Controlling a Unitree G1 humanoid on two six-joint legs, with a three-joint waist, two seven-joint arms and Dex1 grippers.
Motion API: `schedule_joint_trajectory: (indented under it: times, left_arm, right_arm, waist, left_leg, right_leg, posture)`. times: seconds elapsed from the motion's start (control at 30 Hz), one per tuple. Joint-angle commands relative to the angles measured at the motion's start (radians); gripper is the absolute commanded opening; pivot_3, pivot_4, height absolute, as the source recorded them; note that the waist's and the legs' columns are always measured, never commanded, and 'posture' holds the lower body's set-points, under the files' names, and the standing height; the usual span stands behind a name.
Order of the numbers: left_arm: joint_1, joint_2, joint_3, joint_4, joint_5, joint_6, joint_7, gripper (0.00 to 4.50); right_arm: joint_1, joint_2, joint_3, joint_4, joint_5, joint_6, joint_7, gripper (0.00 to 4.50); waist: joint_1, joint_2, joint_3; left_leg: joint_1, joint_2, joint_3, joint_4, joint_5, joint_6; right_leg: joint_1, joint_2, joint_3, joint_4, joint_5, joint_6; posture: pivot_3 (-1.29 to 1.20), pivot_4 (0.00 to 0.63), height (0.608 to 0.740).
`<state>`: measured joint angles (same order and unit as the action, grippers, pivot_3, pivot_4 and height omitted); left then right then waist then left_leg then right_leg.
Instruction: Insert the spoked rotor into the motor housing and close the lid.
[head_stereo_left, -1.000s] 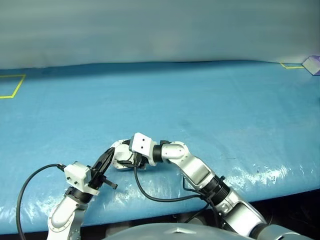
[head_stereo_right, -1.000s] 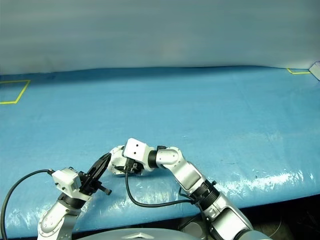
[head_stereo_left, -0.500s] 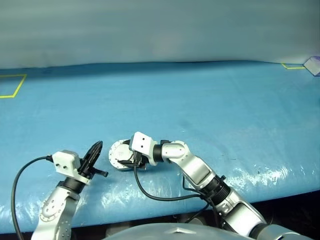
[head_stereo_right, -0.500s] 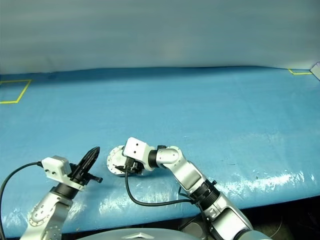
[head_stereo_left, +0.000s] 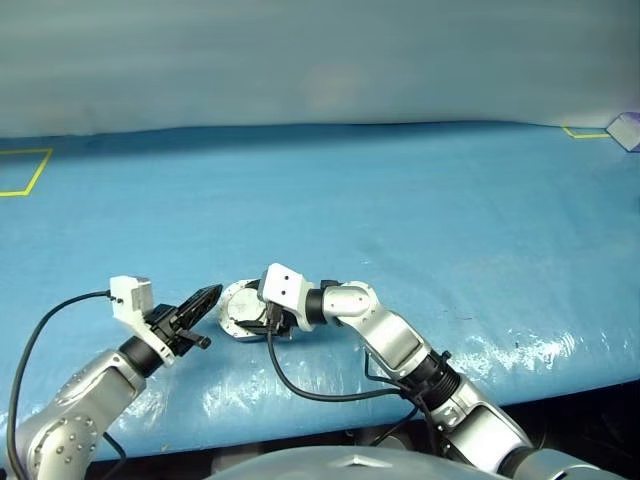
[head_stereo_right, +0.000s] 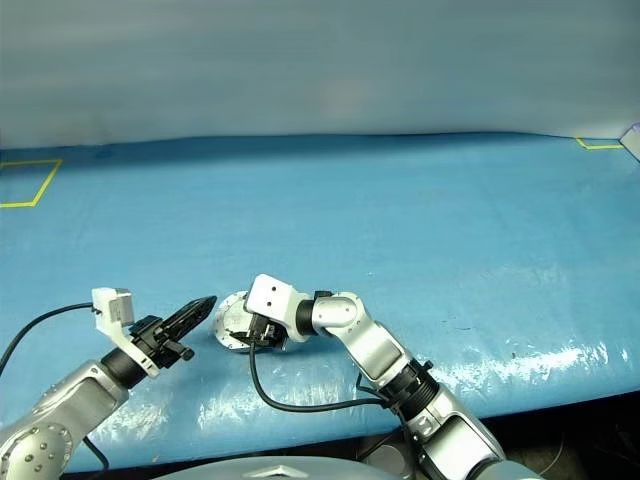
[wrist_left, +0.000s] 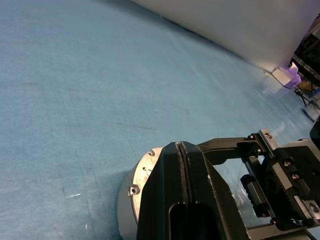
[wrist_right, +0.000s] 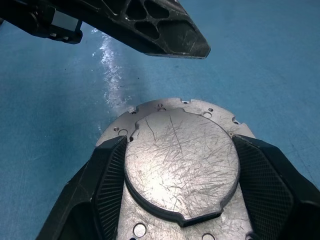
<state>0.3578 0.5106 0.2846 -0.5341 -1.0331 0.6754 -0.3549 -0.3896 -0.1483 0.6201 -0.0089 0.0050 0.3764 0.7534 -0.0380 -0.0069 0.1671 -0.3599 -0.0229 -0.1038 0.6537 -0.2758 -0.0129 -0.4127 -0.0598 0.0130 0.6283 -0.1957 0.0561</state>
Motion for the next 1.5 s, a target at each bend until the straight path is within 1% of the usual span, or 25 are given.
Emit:
schedule_joint_trajectory:
  times: [0.03,0.23,0.43,0.83,0.93,0.97,1.03,1.13,1.27,1.4,1.5]
  left_arm:
    - [-0.017,0.003,-0.005,0.006,-0.003,0.04,0.027,0.0]
    - [-0.029,0.002,-0.009,0.03,0.013,0.103,0.075,0.0]
    - [-0.04,0.001,-0.027,0.045,0.044,0.138,0.087,0.0]
    - [-0.07,-0.017,-0.051,0.051,0.048,0.163,0.048,0.0]
    - [-0.071,-0.015,-0.054,0.055,0.059,0.167,0.041,0.0]
    - [-0.071,-0.016,-0.053,0.056,0.062,0.167,0.039,0.0]
    - [-0.071,-0.017,-0.053,0.058,0.067,0.167,0.036,0.0]
    - [-0.07,-0.017,-0.053,0.06,0.076,0.166,0.031,0.0]
    - [-0.071,-0.017,-0.055,0.068,0.095,0.161,0.025,0.0]
    - [-0.073,-0.019,-0.06,0.075,0.108,0.158,0.01,0.0]
    - [-0.077,-0.017,-0.067,0.079,0.125,0.145,-0.017,0.0]
  right_arm:
    - [0.02,-0.01,0.013,0.029,-0.021,0.036,-0.002,3.01]
    - [0.024,-0.012,0.015,0.025,-0.022,0.039,-0.006,3.01]
    - [0.026,-0.014,0.015,0.021,-0.02,0.044,-0.009,3.01]
    - [0.053,-0.026,-0.01,-0.009,0.008,0.079,0.001,3.01]
    - [0.066,-0.038,-0.02,-0.024,0.014,0.084,0.007,4.1]
    - [0.071,-0.043,-0.023,-0.032,0.017,0.086,0.009,4.37]
    - [0.087,-0.05,-0.045,-0.056,0.028,0.096,0.002,4.45]
    - [0.124,-0.074,-0.107,-0.127,0.091,0.135,0.015,4.45]
    - [0.182,-0.134,-0.183,-0.247,0.191,0.202,0.054,4.45]
    - [0.257,-0.18,-0.297,-0.387,0.349,0.308,0.077,4.45]
    - [0.303,-0.173,-0.375,-0.446,0.457,0.409,0.041,4.45]
  waist:
    - [0.0,0.0,0.0]
    - [0.001,0.0,0.0]
    - [0.002,0.0,-0.001]
    - [0.005,0.002,-0.004]
    - [0.008,0.002,-0.005]
    - [0.008,0.002,-0.006]
    - [0.009,0.003,-0.007]
    - [0.011,0.002,-0.007]
    - [0.013,0.002,-0.007]
    - [0.015,0.003,-0.006]
    - [0.014,0.003,-0.006]
  left_leg:
    - [0.0,0.0,0.0,0.0,0.0,0.0]
    - [0.0,0.0,0.0,0.0,0.0,-0.001]
    - [0.0,0.0,0.0,-0.001,0.001,-0.001]
    - [0.0,-0.001,-0.001,-0.001,0.001,-0.001]
    - [0.0,-0.002,-0.001,-0.001,0.001,-0.001]
    - [0.0,-0.002,-0.001,-0.001,0.001,-0.001]
    - [0.0,-0.002,-0.001,-0.001,0.001,-0.001]
    - [0.0,-0.001,-0.001,-0.001,0.001,-0.001]
    - [0.0,-0.002,-0.001,-0.002,0.001,-0.001]
    - [-0.002,-0.002,-0.001,-0.002,0.001,-0.001]
    - [-0.002,-0.001,-0.001,-0.002,0.001,-0.001]
  right_leg:
    - [0.0,0.0,0.0,0.0,0.0,0.0]
    - [0.0,0.0,0.0,0.0,0.0,0.0]
    - [0.0,0.0,0.0,0.0,0.0,0.0]
    - [0.0,-0.001,0.0,0.0,0.0,0.0]
    - [0.001,-0.001,0.0,-0.001,0.0,0.0]
    - [0.001,-0.001,0.0,-0.001,0.0,0.0]
    - [0.0,-0.001,0.0,-0.001,0.0,0.0]
    - [0.001,-0.001,0.0,-0.001,0.0,0.0]
    - [0.001,-0.001,0.0,-0.001,0.0,0.0]
    - [-0.002,-0.001,0.0,-0.002,-0.001,-0.001]
    - [-0.002,-0.001,0.0,-0.001,-0.001,-0.001]
  posture:
    - [0.0,0.15,0.74]
    - [0.0,0.15,0.74]
    - [0.0,0.15,0.74]
    - [0.0,0.15,0.74]
    - [0.0,0.15,0.74]
    - [0.0,0.15,0.74]
    - [0.0,0.15,0.74]
    - [0.0,0.15,0.74]
    - [0.0,0.15,0.74]
    - [0.0,0.15,0.74]
    - [0.0,0.15,0.74]
